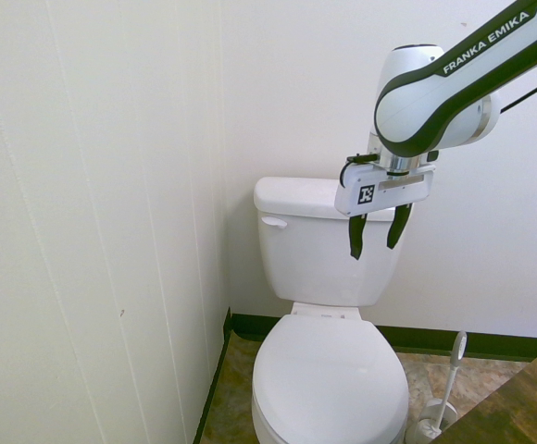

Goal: Flush the toilet

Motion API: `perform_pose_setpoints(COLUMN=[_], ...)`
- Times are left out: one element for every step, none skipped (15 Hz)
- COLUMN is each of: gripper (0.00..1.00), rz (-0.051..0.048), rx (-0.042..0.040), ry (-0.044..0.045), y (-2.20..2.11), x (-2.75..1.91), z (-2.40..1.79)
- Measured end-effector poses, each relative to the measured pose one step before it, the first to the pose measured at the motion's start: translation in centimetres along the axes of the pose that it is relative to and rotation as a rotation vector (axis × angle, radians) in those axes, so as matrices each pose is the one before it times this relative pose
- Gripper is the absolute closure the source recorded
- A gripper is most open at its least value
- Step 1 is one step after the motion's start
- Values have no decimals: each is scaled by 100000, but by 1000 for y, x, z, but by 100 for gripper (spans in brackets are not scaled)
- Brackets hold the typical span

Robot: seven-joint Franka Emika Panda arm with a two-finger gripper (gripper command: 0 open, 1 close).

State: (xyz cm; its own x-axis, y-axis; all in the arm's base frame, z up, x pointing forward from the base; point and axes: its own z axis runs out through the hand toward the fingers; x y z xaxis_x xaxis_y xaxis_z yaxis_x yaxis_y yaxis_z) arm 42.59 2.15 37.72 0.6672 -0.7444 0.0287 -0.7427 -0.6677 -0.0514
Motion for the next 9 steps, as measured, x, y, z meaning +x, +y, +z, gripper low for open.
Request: perform_pose_setpoints(gripper=[0, 0, 0, 0, 0, 0, 0, 0, 0], rz=[-167, -165, 361, 519, 916, 1253, 2078, 2600, 2663], rx=[-173, -197, 539, 940, 1195, 1087, 1392, 1856, 1676], ry=[55, 64, 307, 467, 194, -57, 200, 304, 86], y=[-44, -56, -324, -790, -1353, -1649, -1940, -2072, -1970], x=[37, 7, 111, 284, 453, 623, 828, 871, 787], z=[43, 90, -41, -123, -102, -5, 147, 487, 721])
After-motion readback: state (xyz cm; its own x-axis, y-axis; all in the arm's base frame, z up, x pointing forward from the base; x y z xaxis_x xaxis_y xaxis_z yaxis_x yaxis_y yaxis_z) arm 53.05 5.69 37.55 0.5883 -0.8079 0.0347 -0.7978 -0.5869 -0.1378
